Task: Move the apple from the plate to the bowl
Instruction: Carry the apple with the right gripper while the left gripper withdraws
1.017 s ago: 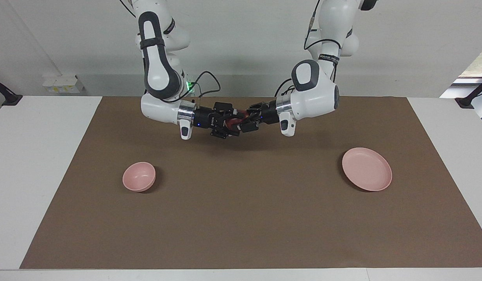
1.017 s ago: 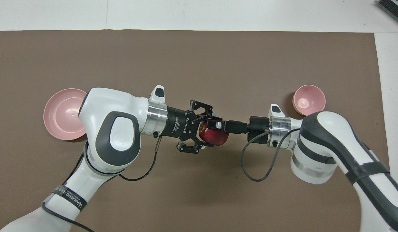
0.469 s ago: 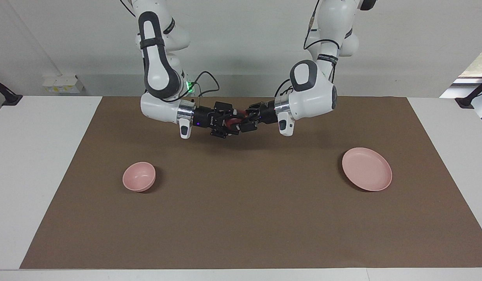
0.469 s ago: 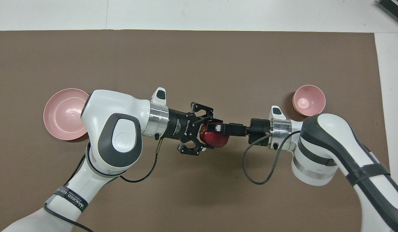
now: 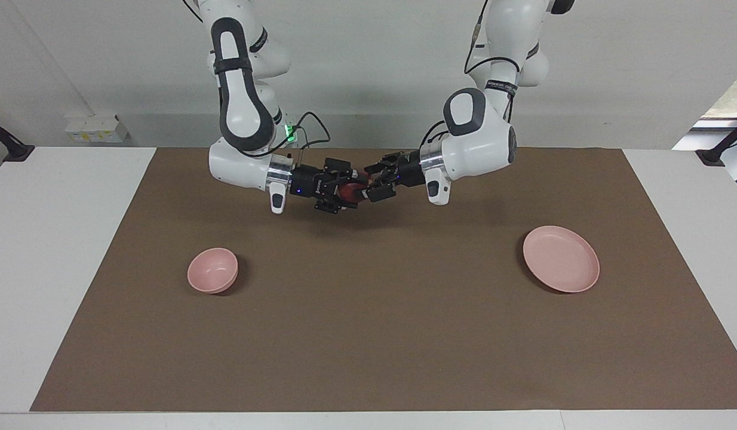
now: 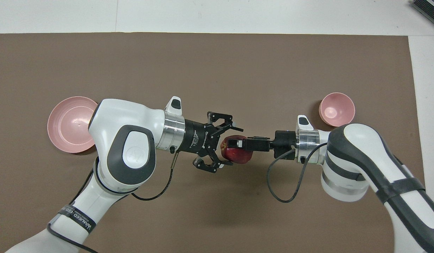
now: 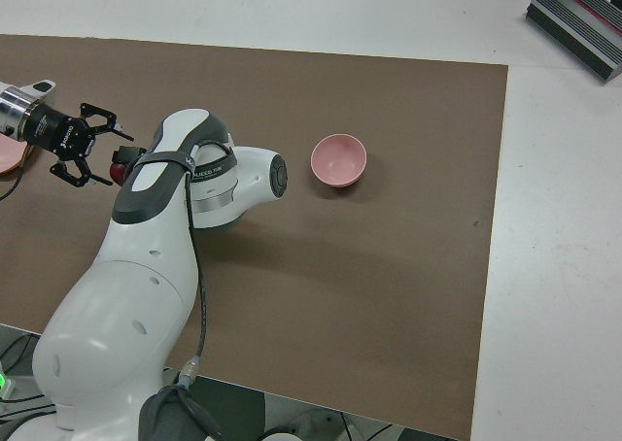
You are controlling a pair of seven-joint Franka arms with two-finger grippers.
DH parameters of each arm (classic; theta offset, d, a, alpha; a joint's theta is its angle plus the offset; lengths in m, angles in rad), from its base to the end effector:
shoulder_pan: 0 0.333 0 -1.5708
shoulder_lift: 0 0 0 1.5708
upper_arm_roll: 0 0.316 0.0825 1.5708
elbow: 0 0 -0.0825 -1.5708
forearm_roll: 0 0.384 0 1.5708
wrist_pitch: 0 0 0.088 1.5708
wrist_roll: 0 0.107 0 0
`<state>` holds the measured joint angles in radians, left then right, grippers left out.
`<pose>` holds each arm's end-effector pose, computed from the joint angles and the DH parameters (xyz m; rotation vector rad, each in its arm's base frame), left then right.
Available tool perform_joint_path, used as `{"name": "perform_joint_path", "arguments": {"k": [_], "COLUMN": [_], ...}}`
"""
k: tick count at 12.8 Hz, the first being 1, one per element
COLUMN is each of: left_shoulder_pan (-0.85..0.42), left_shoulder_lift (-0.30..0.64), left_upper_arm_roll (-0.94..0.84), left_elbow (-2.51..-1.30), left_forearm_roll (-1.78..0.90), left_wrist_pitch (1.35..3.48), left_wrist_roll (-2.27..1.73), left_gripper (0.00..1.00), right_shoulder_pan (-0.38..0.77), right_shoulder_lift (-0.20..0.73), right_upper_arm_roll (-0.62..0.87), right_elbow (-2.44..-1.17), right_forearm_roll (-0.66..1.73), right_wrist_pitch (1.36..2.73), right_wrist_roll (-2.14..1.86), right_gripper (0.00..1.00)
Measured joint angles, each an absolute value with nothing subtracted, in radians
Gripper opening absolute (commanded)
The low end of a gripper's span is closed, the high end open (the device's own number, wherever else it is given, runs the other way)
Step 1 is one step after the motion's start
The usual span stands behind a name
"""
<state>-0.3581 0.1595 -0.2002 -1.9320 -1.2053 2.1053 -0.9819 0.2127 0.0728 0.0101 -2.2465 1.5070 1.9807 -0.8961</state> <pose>0.4966 -0.3566 0.4362 1.8977 1.1602 -0.8958 0.5034 0.1786 0.3544 -1.8872 -0.1496 -0.1708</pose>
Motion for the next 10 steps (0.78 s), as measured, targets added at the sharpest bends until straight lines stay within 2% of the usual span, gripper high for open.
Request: {"name": "perform_joint_path", "arguments": {"k": [3,10], "left_shoulder_pan": [-0.355,-0.311], "left_shoulder_lift": [0.160,0.161], "left_upper_arm_roll": [-0.186,-0.176], "left_elbow": [-1.932,-1.930], "left_forearm_roll": [-1.149,-0.607], "left_wrist_pitch": [2.105,2.106], "left_wrist_roll": [-0.983,-0.989], "left_gripper": [1.00,1.00], "right_shoulder_pan": [0.176,0.160], "right_shoulder_lift": [0.078,0.165], "right_upper_arm_roll": [0.009,0.008], "right_elbow": [-2.199,-2.009], "right_forearm_roll": [1.255,0.606], "right_wrist_pitch": [1.980,1.981], "right_wrist_roll": [-0.860,-0.825], "right_gripper": [0.26,0.26]}}
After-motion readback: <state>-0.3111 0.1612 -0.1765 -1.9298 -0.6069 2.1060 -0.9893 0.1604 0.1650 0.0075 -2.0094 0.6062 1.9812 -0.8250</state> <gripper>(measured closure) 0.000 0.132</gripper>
